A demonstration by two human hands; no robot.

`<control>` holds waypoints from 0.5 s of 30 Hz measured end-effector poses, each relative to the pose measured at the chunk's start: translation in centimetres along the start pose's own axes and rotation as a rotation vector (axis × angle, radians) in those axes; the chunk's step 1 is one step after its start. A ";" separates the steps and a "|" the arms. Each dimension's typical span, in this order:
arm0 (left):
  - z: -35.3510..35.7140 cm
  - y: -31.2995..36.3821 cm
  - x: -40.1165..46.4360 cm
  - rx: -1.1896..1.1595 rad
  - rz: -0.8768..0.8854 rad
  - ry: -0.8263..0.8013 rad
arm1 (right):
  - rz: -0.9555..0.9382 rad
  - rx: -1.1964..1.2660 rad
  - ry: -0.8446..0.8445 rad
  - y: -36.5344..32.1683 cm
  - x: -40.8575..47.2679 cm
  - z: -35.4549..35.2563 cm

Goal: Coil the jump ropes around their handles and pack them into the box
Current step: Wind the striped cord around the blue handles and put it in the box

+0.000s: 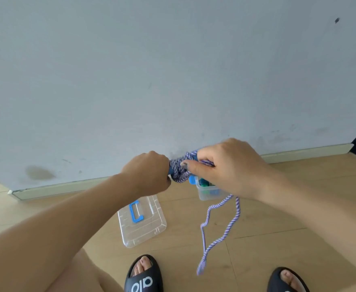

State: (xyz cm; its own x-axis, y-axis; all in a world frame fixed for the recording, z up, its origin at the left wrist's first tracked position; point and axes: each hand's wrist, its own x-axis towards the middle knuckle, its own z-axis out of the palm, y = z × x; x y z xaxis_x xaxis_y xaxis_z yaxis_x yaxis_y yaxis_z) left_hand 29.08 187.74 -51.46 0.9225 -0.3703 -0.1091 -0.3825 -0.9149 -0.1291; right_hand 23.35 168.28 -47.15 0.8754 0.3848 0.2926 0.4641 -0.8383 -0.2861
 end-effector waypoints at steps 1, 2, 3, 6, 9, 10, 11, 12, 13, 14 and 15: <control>-0.1 0.6 -0.2 0.053 0.036 -0.002 | -0.001 0.016 0.018 0.2 0.4 -0.2; -0.2 1.3 -0.5 0.096 0.077 0.003 | -0.004 0.017 0.032 0.4 0.8 -0.4; -0.4 2.0 -0.9 0.129 0.125 0.016 | -0.004 0.009 0.046 0.7 1.3 -0.3; -0.8 3.5 -1.8 0.189 0.237 0.064 | 0.053 0.007 0.011 2.1 2.6 -0.5; -1.0 4.3 -2.3 0.239 0.308 0.130 | 0.072 0.002 -0.072 3.0 3.3 -0.3; -1.1 4.6 -2.5 0.250 0.333 0.150 | 0.066 0.004 -0.099 3.2 3.4 -0.1; -1.2 4.8 -2.6 0.250 0.355 0.175 | 0.074 0.012 -0.135 3.5 3.6 0.3; -1.3 5.0 -2.8 0.226 0.371 0.201 | 0.092 0.038 -0.179 3.7 3.7 0.5; -1.5 5.1 -2.9 0.182 0.382 0.229 | 0.111 0.090 -0.219 4.0 3.8 0.8; -1.7 5.0 -3.0 0.121 0.390 0.253 | 0.135 0.155 -0.257 4.2 3.8 1.1; -2.0 4.8 -3.1 0.022 0.403 0.291 | 0.163 0.242 -0.285 4.3 3.5 1.0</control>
State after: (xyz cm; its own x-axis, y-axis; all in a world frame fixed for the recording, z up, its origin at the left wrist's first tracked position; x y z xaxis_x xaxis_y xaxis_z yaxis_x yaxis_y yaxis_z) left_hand 24.49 184.13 -49.79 0.6756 -0.7265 0.1251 -0.7102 -0.6870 -0.1541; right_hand 28.57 166.42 -48.22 0.9267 0.3746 -0.0286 0.3053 -0.7952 -0.5238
